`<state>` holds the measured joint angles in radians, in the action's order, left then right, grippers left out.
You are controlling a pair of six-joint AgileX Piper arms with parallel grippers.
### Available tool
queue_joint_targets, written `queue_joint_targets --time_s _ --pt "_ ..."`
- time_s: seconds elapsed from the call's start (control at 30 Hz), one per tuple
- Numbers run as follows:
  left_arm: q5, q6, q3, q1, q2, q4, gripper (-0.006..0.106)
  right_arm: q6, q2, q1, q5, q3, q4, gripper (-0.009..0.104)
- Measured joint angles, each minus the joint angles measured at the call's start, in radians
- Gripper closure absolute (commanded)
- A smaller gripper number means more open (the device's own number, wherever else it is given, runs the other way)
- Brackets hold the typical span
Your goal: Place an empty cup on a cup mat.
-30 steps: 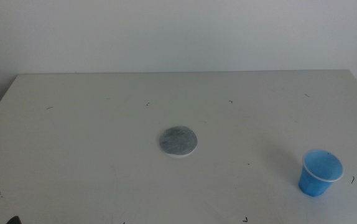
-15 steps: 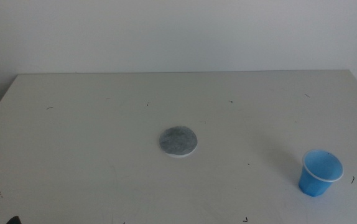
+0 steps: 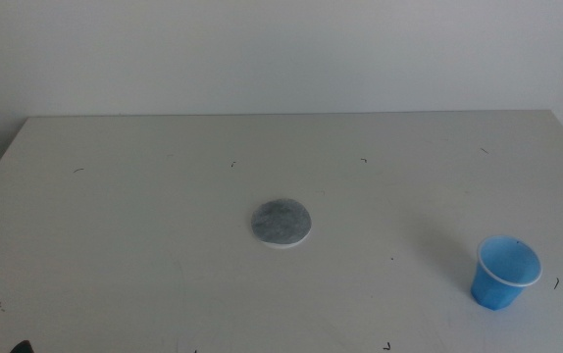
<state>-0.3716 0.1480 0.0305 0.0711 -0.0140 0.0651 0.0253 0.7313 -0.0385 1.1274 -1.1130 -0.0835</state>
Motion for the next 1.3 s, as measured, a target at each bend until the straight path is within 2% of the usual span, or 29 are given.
queue_joint_targets --time_s 0.2,0.47,0.6,0.93,1.3 --pt "0.0 0.0 0.0 0.0 0.0 0.0 -0.005 0.0 0.186 0.0 0.11 -0.179 -0.048 0.022" --pt "0.0 0.0 0.0 0.0 0.0 0.0 -0.005 0.016 0.396 0.027 0.134 -0.287 -0.052 0.022" --pt "0.0 0.0 0.0 0.0 0.0 0.0 -0.005 0.042 0.476 0.086 0.134 -0.289 -0.034 0.022" --pt "0.0 0.0 0.0 0.0 0.0 0.0 -0.005 0.154 0.623 0.123 0.127 -0.283 0.084 0.022" --pt "0.0 0.0 0.0 0.0 0.0 0.0 -0.005 0.199 0.681 0.123 0.094 -0.1 0.084 0.022"
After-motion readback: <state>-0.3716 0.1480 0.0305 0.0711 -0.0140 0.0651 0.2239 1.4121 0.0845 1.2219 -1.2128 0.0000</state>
